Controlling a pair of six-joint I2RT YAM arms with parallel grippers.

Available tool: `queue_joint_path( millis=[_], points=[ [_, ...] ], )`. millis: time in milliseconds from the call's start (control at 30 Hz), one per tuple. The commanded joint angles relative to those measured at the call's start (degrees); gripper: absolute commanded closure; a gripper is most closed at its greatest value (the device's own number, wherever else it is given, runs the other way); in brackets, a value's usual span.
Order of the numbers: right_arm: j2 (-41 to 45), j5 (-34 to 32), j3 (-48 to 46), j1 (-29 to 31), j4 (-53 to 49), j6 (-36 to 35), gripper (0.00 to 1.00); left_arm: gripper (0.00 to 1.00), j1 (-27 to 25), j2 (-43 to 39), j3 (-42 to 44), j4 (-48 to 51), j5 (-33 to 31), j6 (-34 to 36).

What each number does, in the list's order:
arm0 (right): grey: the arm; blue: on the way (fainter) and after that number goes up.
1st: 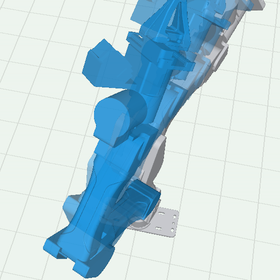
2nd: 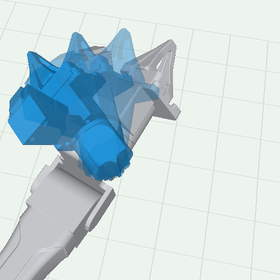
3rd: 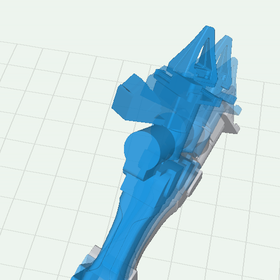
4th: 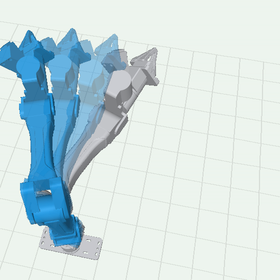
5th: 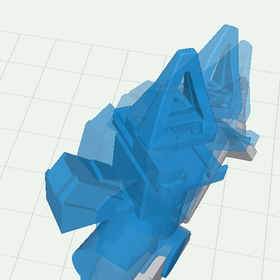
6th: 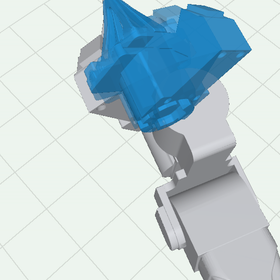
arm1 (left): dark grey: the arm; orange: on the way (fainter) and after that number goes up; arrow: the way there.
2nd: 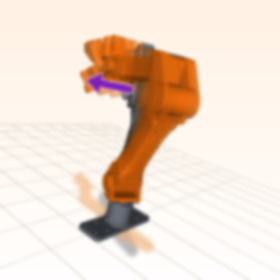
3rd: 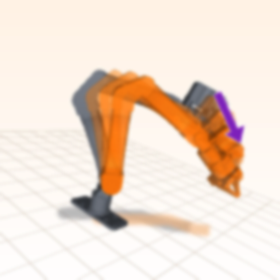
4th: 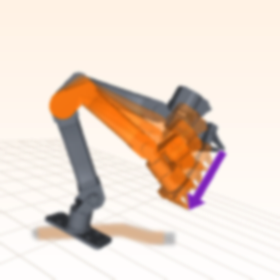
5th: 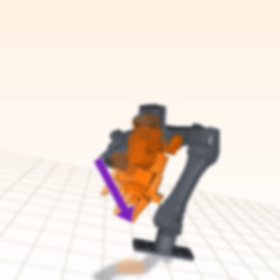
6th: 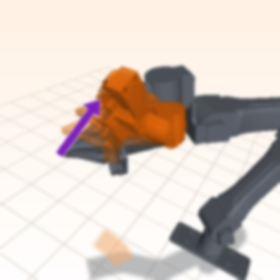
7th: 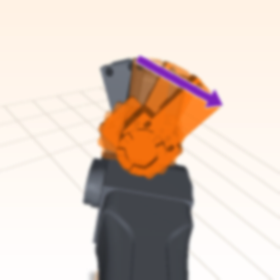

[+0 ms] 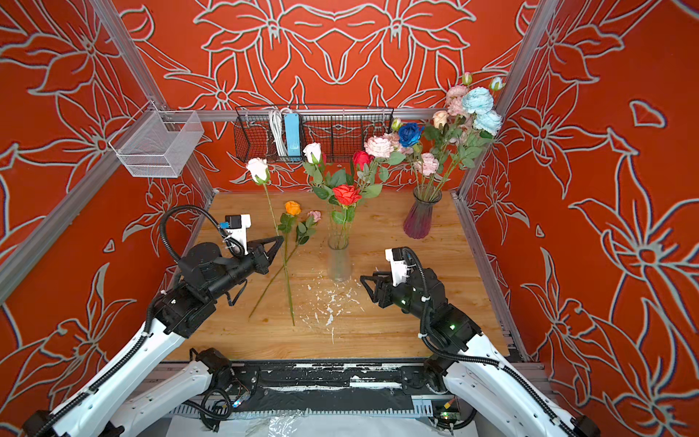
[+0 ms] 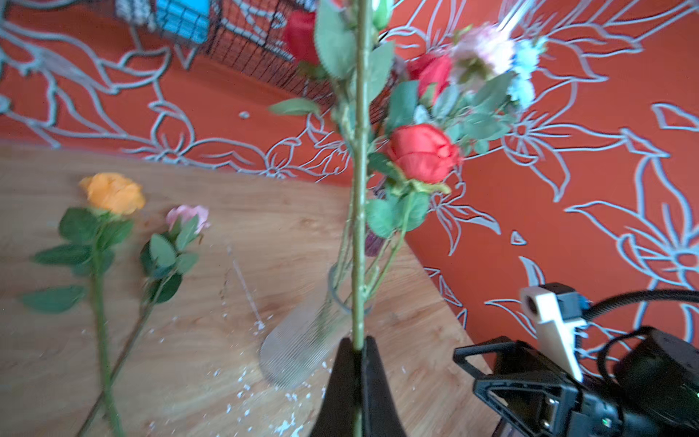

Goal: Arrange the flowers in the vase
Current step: 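Lift the white rose with the left gripper while the right gripper approaches, then close the right gripper on the white rose stem while the left holds it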

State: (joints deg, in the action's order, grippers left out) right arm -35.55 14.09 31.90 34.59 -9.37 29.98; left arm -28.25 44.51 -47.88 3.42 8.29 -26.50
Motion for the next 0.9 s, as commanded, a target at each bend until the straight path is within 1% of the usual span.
queue_joint_path(
  millis=[0, 67, 133, 233, 400, 500, 533, 667, 767, 867],
  points=[
    [0.1, 1.2, 2.7, -0.3, 1.3, -1.1, 0.45, 1.00, -2.2, 0.1, -0.8, -6.3, 1.8, 3.2],
    [-0.9, 5.0, 4.2, -0.3, 1.7, -2.2, 0.45, 1.00, -3.6, 1.9, -2.0, -7.8, 2.5, 3.2],
    [-4.1, 12.4, 5.7, -0.3, 4.2, -2.1, 0.45, 1.00, -5.8, 4.7, -3.6, -9.5, 3.5, 3.1],
    [-8.8, 18.5, 8.6, 0.6, 7.7, -1.2, 0.45, 1.00, -9.4, 8.4, -6.5, -10.1, 3.5, 4.1],
    [-11.2, 20.3, 12.5, 1.8, 10.5, -0.8, 0.44, 1.00, -14.6, 10.6, -7.7, -13.1, 1.6, 4.6],
    [-13.6, 21.7, 14.6, 2.6, 10.1, -1.3, 0.44, 1.00, -16.6, 11.6, -8.3, -13.9, 1.5, 4.5],
    [-14.4, 21.7, 15.4, 2.9, 9.7, -1.8, 0.44, 1.00, -17.4, 13.5, -8.6, -13.8, 1.3, 4.6],
    [-16.4, 21.4, 18.2, 3.7, 9.1, -3.4, 0.46, 1.00, -19.2, 15.7, -8.7, -15.4, 0.6, 4.8],
    [-18.1, 21.5, 20.0, 4.0, 8.5, -4.2, 0.52, 1.00, -19.8, 17.0, -8.9, -16.0, 0.7, 4.6],
    [-18.8, 21.4, 20.5, 4.2, 8.7, -4.1, 0.62, 1.00, -19.9, 17.5, -8.9, -16.1, 0.0, 4.8]
  ],
)
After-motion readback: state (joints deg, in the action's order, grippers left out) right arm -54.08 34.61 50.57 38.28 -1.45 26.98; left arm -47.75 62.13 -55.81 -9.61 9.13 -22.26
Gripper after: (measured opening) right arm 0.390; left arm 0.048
